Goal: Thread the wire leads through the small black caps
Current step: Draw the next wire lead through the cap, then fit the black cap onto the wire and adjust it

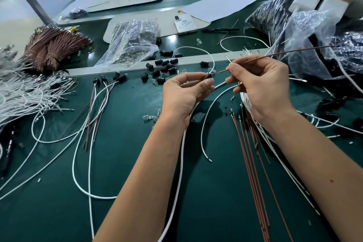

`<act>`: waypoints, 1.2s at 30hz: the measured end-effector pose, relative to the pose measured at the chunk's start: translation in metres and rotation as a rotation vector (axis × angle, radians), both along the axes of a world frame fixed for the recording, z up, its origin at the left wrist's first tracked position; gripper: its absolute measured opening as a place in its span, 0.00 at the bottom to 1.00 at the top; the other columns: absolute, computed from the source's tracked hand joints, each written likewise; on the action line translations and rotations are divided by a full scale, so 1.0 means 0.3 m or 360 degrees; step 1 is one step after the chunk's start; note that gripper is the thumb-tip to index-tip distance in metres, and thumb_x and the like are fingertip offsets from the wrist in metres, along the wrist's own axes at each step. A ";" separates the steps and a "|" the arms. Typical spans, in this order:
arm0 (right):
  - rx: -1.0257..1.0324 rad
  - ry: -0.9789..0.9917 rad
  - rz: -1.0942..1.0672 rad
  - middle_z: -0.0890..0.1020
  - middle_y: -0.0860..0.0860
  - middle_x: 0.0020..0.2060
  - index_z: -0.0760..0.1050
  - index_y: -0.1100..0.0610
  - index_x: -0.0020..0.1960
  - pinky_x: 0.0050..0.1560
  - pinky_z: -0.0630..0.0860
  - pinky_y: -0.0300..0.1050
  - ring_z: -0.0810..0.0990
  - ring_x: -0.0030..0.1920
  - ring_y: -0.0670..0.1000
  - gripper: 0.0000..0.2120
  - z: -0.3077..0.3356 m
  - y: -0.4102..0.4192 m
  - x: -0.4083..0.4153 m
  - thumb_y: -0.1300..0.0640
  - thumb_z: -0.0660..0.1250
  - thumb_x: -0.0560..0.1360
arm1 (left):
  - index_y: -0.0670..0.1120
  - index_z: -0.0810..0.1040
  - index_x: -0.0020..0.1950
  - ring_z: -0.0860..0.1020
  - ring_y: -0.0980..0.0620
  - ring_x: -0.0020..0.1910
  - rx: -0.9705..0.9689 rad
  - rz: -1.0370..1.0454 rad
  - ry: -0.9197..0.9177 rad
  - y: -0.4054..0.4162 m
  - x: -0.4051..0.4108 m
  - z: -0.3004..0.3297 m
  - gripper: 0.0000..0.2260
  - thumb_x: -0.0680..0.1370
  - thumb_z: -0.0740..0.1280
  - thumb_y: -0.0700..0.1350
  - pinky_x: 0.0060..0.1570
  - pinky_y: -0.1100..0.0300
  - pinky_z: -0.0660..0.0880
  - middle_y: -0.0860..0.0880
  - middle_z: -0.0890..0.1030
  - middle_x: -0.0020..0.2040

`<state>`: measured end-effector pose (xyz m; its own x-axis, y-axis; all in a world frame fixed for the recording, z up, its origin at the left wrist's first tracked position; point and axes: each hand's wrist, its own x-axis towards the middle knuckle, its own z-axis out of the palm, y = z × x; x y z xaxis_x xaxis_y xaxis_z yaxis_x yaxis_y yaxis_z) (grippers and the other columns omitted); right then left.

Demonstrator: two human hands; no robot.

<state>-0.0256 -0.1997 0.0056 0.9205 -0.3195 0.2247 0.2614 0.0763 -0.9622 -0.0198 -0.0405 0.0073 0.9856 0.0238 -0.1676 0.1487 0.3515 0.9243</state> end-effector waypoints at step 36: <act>-0.0223 0.0108 0.0099 0.85 0.55 0.33 0.83 0.60 0.44 0.27 0.77 0.40 0.84 0.31 0.50 0.03 -0.025 0.001 0.001 0.62 0.76 0.76 | 0.43 0.85 0.44 0.86 0.49 0.43 0.0237 0.0060 -0.0334 -0.029 -0.009 -0.011 0.09 0.69 0.78 0.31 0.47 0.60 0.80 0.43 0.87 0.42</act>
<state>-0.0254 -0.1994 -0.0018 0.9522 -0.2314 0.1995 0.1942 -0.0461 -0.9799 -0.0227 -0.0493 0.0040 0.9964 0.0701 0.0486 -0.0624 0.2106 0.9756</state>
